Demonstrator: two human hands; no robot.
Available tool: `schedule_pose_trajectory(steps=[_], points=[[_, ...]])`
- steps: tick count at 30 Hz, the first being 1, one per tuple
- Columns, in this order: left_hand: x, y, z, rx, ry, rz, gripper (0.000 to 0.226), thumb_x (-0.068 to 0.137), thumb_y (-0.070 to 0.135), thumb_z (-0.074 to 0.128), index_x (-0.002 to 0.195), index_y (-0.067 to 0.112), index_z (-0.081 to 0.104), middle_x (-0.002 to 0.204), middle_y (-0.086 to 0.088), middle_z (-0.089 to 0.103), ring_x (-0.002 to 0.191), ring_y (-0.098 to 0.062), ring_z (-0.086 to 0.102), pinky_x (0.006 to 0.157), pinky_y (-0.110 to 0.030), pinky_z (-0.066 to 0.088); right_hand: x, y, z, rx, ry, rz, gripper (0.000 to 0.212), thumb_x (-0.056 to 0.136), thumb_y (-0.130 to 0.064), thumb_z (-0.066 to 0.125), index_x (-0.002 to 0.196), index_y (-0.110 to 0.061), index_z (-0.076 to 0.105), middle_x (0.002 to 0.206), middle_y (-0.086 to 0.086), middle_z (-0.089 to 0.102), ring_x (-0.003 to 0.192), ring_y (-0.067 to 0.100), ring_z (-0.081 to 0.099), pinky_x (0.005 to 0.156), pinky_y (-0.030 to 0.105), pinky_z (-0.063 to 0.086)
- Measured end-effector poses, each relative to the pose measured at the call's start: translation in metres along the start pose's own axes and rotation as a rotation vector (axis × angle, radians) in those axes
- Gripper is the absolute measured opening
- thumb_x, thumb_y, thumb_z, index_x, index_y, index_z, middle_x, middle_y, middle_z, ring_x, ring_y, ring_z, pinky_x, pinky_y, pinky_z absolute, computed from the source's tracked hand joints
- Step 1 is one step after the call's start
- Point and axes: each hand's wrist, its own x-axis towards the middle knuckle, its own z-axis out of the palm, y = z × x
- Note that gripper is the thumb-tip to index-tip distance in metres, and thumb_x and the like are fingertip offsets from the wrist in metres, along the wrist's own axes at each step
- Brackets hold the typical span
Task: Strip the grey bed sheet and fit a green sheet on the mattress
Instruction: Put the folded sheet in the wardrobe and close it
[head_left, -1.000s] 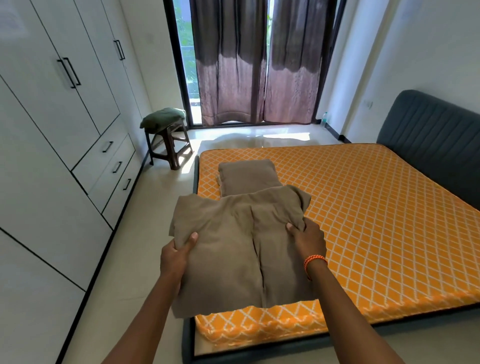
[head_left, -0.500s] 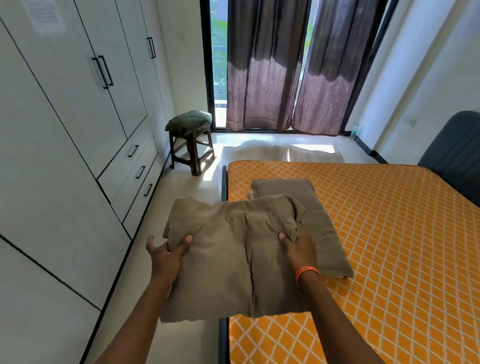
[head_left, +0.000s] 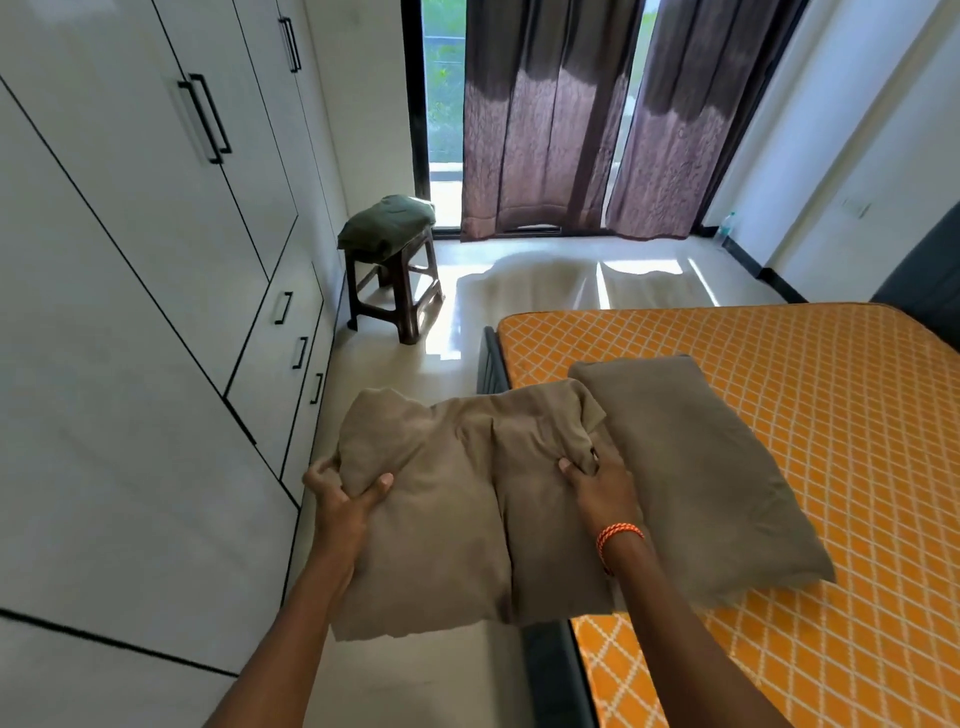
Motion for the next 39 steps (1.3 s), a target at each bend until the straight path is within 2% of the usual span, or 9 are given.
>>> schedule_pose_trajectory(steps=[2,6,12,15,20,25,30,36,39], points=[[0.027,0.004,-0.012,-0.031,-0.034,-0.017,0.083,0.085,0.022,0.087,0.152,0.028,0.037,0.139,0.005,0.052,0.121,-0.021,0.057,0.099,-0.037,0.046,0.011,-0.013,0.016,-0.014,0.001,-0.026,0.052,0.092,-0.036,0.072,0.142,-0.035,0.057,0.135,-0.006,0.065,0.124,0.022,0.060,0.103,0.041,0.047],[0.079,0.015,-0.027,-0.064,-0.096,-0.075,0.039,0.084,0.028,0.086,0.117,0.026,0.067,0.112,0.001,0.074,0.106,-0.026,0.070,0.081,-0.034,0.055,0.049,-0.043,0.046,-0.039,-0.031,-0.038,0.039,0.092,-0.039,0.071,0.129,-0.031,0.066,0.121,-0.008,0.071,0.112,0.019,0.064,0.096,0.041,0.051],[0.159,0.028,-0.025,-0.049,-0.072,-0.109,0.054,0.072,0.040,0.094,0.116,0.016,0.073,0.109,-0.006,0.077,0.101,-0.031,0.073,0.092,-0.048,0.060,0.123,-0.070,0.091,-0.094,0.003,-0.094,0.014,0.090,-0.032,0.074,0.081,-0.023,0.069,0.098,-0.003,0.069,0.087,0.020,0.065,0.075,0.037,0.049],[0.218,0.041,-0.020,-0.038,-0.038,-0.095,0.070,0.058,0.052,0.093,0.115,0.014,0.074,0.107,-0.007,0.078,0.099,-0.031,0.074,0.091,-0.051,0.060,0.189,-0.087,0.124,-0.059,-0.005,-0.130,0.019,0.090,-0.029,0.077,0.105,-0.017,0.076,0.123,-0.007,0.061,0.101,0.016,0.061,0.087,0.035,0.050],[0.314,0.076,-0.005,-0.042,0.042,-0.053,0.064,0.063,0.045,0.096,0.114,0.012,0.075,0.104,-0.007,0.079,0.097,-0.031,0.075,0.090,-0.049,0.061,0.305,-0.130,0.175,0.035,-0.035,-0.135,0.009,0.084,-0.029,0.079,0.085,-0.024,0.071,0.082,-0.005,0.072,0.082,0.023,0.068,0.072,0.044,0.055],[0.394,0.134,0.011,-0.040,0.121,-0.014,0.061,0.066,0.044,0.096,0.113,0.012,0.074,0.102,-0.007,0.079,0.096,-0.031,0.075,0.087,-0.047,0.061,0.414,-0.200,0.212,0.098,-0.136,-0.193,0.042,0.077,-0.019,0.085,0.112,-0.036,0.069,0.103,-0.008,0.074,0.096,0.018,0.068,0.084,0.040,0.057],[0.465,0.177,0.000,-0.081,0.240,0.005,0.036,0.081,0.025,0.089,0.112,0.015,0.076,0.102,-0.003,0.081,0.097,-0.029,0.076,0.083,-0.042,0.060,0.509,-0.273,0.270,0.084,-0.255,-0.274,0.030,0.075,-0.022,0.084,0.101,-0.035,0.078,0.087,-0.014,0.077,0.088,0.010,0.070,0.080,0.037,0.056],[0.544,0.211,-0.020,-0.023,0.418,0.036,0.038,0.081,0.042,0.088,0.110,0.020,0.077,0.101,0.003,0.080,0.096,-0.026,0.074,0.091,-0.051,0.060,0.569,-0.363,0.367,0.069,-0.369,-0.397,0.025,0.084,-0.016,0.079,0.107,-0.023,0.075,0.091,-0.008,0.072,0.088,0.013,0.067,0.078,0.031,0.050],[0.586,0.228,-0.030,-0.014,0.486,0.052,0.042,0.083,0.044,0.086,0.114,0.018,0.075,0.105,0.002,0.079,0.098,-0.025,0.073,0.096,-0.054,0.059,0.588,-0.409,0.408,0.083,-0.421,-0.417,0.024,0.084,-0.014,0.076,0.098,-0.033,0.070,0.086,-0.016,0.065,0.084,0.004,0.061,0.081,0.034,0.052]])
